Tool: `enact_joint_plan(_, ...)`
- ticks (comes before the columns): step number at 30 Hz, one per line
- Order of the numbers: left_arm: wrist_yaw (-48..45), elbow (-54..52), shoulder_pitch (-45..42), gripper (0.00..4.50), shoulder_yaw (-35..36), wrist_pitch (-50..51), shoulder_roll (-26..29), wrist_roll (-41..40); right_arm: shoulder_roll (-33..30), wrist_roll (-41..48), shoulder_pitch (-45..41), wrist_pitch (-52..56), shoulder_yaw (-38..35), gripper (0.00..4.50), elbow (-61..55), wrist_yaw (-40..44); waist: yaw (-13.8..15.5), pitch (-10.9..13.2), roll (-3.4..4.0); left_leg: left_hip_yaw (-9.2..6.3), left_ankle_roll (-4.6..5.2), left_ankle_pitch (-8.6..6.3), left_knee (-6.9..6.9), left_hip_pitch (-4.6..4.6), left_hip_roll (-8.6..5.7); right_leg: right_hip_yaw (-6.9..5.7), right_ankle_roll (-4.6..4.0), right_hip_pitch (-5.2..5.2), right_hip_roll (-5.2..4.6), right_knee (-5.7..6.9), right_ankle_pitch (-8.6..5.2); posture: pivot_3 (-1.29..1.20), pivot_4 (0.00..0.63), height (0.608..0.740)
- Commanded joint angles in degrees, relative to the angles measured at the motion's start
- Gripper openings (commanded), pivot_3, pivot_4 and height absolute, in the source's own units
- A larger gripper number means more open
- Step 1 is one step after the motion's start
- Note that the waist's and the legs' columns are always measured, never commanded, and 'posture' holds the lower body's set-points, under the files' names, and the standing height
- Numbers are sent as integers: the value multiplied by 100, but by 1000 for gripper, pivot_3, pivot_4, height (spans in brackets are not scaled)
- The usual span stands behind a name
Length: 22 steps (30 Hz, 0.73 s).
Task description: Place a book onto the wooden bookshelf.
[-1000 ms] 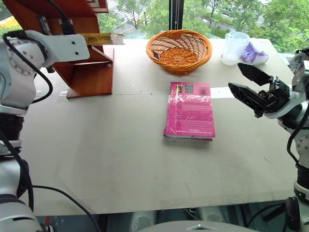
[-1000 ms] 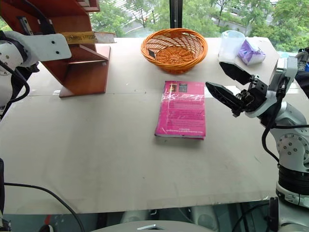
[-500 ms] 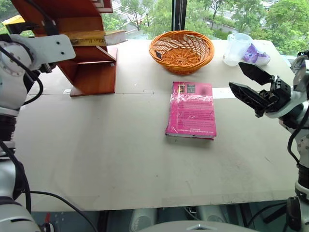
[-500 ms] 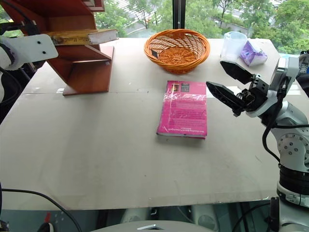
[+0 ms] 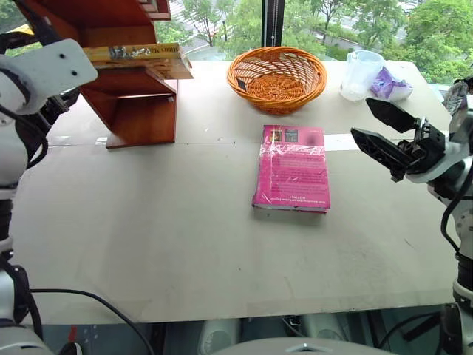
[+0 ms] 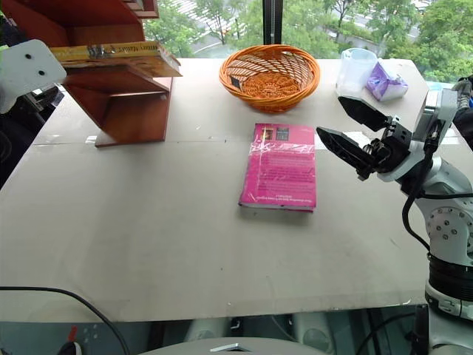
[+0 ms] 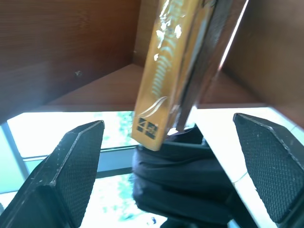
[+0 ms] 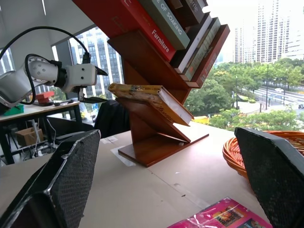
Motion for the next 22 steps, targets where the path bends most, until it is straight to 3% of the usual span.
enact_joint_plan(1,232,-606,-268,4453,410,-433,-338,-647,-146,-13,183,-44,-89,4500,-279,87,46,0,-1,-1,0,0,2,-1,0,-1,0,1,0,0,0,0,150,740)
enact_joint_plan(3,-161,-1227,-124,4453,514,-57,-1017,-1591,-265,-193,463,-92,-36,4500,-336,209,121,-4,3,0,0,0,4,0,-2,0,0,3,-2,-1,0,0,150,740)
enact_joint_plan(6,-351,-2248,450,4453,1030,1477,-2441,-3298,-580,-818,1224,-313,200,4500,-407,606,147,-14,12,1,0,0,12,4,-8,-2,3,21,-16,-5,-1,0,150,740)
enact_joint_plan(10,-574,-3218,2460,4453,958,2140,-3186,-4327,-484,-1924,2056,-1057,391,4500,-188,310,-35,-17,10,-17,0,0,21,15,-11,31,11,21,-9,-3,-2,0,150,740)
enact_joint_plan(12,-329,-3248,3631,4453,650,1513,-3506,-4120,-299,-2509,2506,-1525,423,4500,65,25,-116,-18,10,-25,0,-1,8,33,-13,72,10,17,6,-2,-2,0,150,740)
enact_joint_plan(15,279,-2885,4544,4453,379,656,-4012,-3785,-42,-3018,3006,-2216,430,4500,461,-79,-58,-22,9,-34,0,-1,-3,49,-12,81,7,21,10,2,-4,0,150,740)
enact_joint_plan(18,637,-2295,5049,4453,170,-105,-4458,-3626,211,-3171,3372,-2739,415,4500,835,-16,34,-38,18,-26,1,-1,2,66,-15,73,1,44,17,0,-24,0,150,740)
enact_joint_plan(20,732,-1997,5202,4453,-128,-814,-4331,-3188,307,-3200,3427,-2948,349,4500,1021,-53,67,-52,27,-25,1,-1,2,107,-19,83,-2,76,17,3,-26,0,150,740)
enact_joint_plan(22,873,-1935,5210,4453,-52,-751,-4491,-3409,391,-3126,3435,-3052,283,4500,1096,-96,70,-62,40,-23,1,-1,2,119,-21,99,-5,79,18,3,-24,0,150,740)
